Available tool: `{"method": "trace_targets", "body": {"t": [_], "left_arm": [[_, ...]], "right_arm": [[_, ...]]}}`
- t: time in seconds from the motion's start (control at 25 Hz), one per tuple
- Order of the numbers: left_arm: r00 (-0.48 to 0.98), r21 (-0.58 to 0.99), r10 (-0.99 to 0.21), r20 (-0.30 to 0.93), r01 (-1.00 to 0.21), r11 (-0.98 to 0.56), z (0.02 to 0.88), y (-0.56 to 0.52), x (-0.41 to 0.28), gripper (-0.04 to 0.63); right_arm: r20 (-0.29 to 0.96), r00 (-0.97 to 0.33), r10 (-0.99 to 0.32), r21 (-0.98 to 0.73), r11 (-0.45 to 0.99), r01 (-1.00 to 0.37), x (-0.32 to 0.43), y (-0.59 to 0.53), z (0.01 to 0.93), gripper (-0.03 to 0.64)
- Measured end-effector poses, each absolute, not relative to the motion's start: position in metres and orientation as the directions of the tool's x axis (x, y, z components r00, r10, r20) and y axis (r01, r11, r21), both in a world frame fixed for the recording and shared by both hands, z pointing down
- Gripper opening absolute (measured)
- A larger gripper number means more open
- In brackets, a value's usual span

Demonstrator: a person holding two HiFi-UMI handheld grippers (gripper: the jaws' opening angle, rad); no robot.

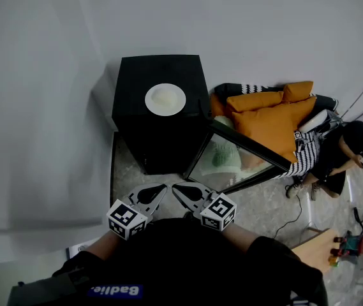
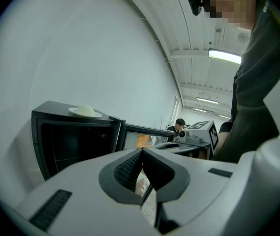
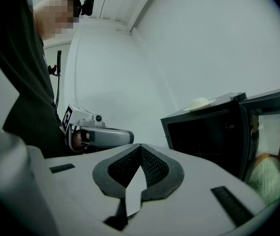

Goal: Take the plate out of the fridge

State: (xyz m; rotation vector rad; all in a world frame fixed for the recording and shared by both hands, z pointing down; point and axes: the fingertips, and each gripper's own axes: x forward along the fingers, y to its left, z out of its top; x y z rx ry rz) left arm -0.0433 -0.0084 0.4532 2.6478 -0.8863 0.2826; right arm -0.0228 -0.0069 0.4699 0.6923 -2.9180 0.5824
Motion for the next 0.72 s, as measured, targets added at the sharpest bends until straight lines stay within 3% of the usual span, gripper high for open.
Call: {"method": "trace_targets", "body": {"t": [0.72], "left_arm": [[0.783, 0.239, -0.549, 0.292, -0.615, -0.751, 0.4547, -0.0080, -0.0434, 0.008]], "right_arm": [[0.171, -0.891, -0.421, -0.342, 0.823, -0.454, -0.0217, -0.0071, 0.4709, 0.011]]}}
